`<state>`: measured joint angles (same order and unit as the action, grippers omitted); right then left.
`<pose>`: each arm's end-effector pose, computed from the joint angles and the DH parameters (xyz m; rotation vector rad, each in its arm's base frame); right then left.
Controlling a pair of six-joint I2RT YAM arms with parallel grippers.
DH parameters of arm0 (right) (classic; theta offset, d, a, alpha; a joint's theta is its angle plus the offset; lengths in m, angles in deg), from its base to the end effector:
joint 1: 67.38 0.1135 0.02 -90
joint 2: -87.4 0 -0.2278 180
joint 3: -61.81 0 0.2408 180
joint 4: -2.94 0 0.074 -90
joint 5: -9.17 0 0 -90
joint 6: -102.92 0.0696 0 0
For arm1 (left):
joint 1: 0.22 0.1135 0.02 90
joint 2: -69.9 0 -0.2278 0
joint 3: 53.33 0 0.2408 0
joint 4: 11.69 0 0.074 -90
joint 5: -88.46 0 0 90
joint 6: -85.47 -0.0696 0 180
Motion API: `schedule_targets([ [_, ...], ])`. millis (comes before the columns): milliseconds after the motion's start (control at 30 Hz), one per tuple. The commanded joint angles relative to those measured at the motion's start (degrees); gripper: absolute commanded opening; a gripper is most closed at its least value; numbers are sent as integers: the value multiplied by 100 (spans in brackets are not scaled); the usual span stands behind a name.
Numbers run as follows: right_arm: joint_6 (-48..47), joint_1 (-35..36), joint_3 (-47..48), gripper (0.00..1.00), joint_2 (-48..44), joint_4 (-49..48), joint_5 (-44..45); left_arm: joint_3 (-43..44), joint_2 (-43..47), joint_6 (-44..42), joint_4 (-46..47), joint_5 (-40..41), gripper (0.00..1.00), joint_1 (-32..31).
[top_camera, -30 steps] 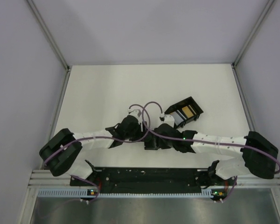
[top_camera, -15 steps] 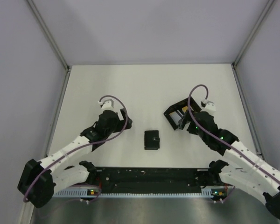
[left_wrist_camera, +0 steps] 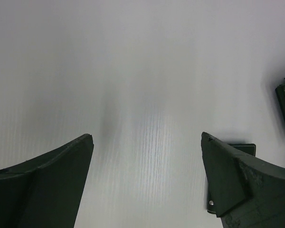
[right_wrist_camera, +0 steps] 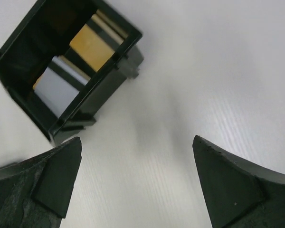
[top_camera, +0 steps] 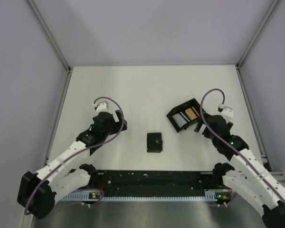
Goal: Put the credit cards into the card holder
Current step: Reset both arms
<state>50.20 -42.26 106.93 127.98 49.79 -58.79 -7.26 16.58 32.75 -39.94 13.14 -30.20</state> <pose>0.1826 0.0568 0.1875 0.4290 2.2070 0.1397 0.2148 -0.1036 0.1837 -0.2843 2.1753 -0.3896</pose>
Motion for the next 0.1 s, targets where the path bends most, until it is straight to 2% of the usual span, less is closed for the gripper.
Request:
schedule_targets([
  [0, -212, -226, 288, 99, -112, -70, 1853, 202, 94, -89, -93, 377, 98, 27],
  [67, -185, -367, 148, 99, -94, -157, 2215, 229, 199, -106, -164, 544, 99, 27],
])
